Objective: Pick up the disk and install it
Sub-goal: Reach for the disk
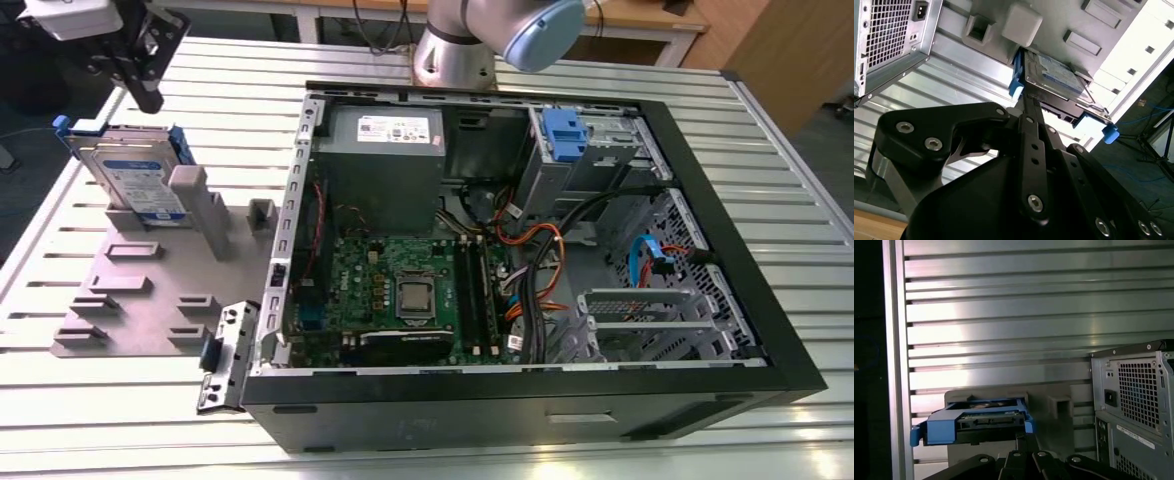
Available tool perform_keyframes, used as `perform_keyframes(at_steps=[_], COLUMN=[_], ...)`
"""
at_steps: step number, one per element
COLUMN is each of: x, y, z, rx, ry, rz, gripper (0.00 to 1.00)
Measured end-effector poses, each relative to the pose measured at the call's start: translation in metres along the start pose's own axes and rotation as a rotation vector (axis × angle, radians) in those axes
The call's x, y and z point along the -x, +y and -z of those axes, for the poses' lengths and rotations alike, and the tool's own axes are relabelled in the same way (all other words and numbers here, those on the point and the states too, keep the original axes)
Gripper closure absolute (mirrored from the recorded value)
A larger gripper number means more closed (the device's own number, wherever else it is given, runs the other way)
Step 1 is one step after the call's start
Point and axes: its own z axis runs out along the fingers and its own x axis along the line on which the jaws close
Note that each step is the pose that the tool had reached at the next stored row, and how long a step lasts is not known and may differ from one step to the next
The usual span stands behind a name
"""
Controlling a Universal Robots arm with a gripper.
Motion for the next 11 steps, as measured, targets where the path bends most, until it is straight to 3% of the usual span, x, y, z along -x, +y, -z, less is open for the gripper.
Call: perform_keyframes(at_steps=[4, 11], x=[-0.0068, -0.0266], y=[-0.0020, -0.0037], z=[-0.0025, -0.0070], rx=[0.0000, 0.0001], ry=[-0.0002, -0.0002], rz=[0.000, 0.000], gripper=[0.89, 0.89])
